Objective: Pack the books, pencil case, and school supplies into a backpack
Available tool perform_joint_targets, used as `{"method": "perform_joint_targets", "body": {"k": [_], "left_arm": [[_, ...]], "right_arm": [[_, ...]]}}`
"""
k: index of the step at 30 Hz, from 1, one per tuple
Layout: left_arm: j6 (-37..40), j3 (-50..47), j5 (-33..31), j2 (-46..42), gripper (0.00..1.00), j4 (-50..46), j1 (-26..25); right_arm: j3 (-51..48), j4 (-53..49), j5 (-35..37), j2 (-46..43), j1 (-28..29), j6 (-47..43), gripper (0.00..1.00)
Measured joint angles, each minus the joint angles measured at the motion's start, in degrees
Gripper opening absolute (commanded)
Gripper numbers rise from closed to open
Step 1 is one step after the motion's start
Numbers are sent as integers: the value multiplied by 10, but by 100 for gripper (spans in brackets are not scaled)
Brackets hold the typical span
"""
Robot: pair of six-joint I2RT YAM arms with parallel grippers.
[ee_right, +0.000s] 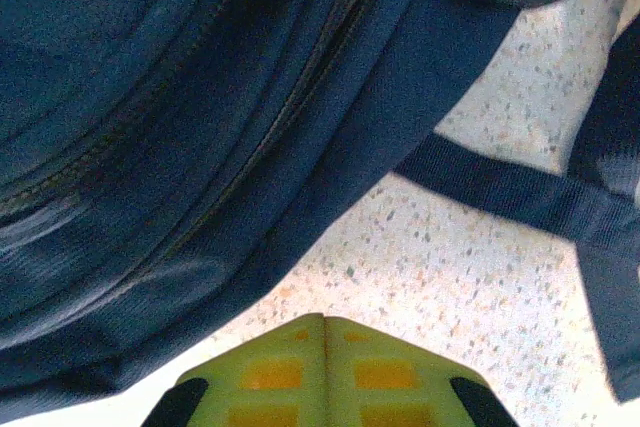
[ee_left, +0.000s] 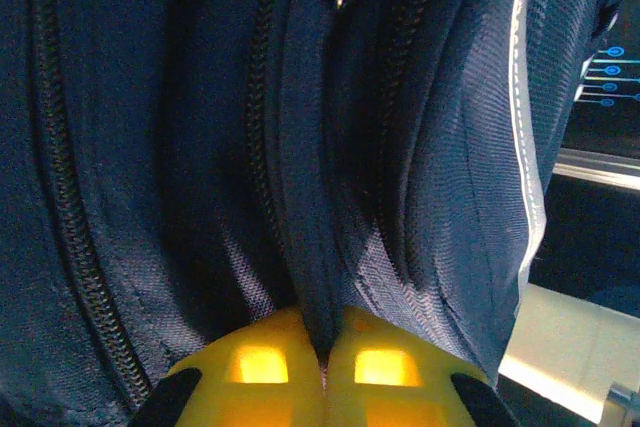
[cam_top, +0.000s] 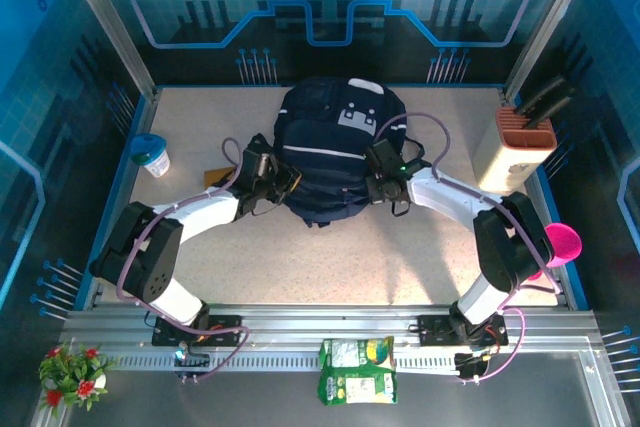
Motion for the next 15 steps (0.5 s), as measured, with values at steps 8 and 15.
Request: {"method": "perform_joint_targets", "body": {"k": [8,15], "left_arm": [[27,10,26,0,0,-17,10],[35,13,33,0,0,-20,12]], "right_arm": [[15,14,-86,-6,13,-16,29],[13,21,-119,-57,96,64,48]]}}
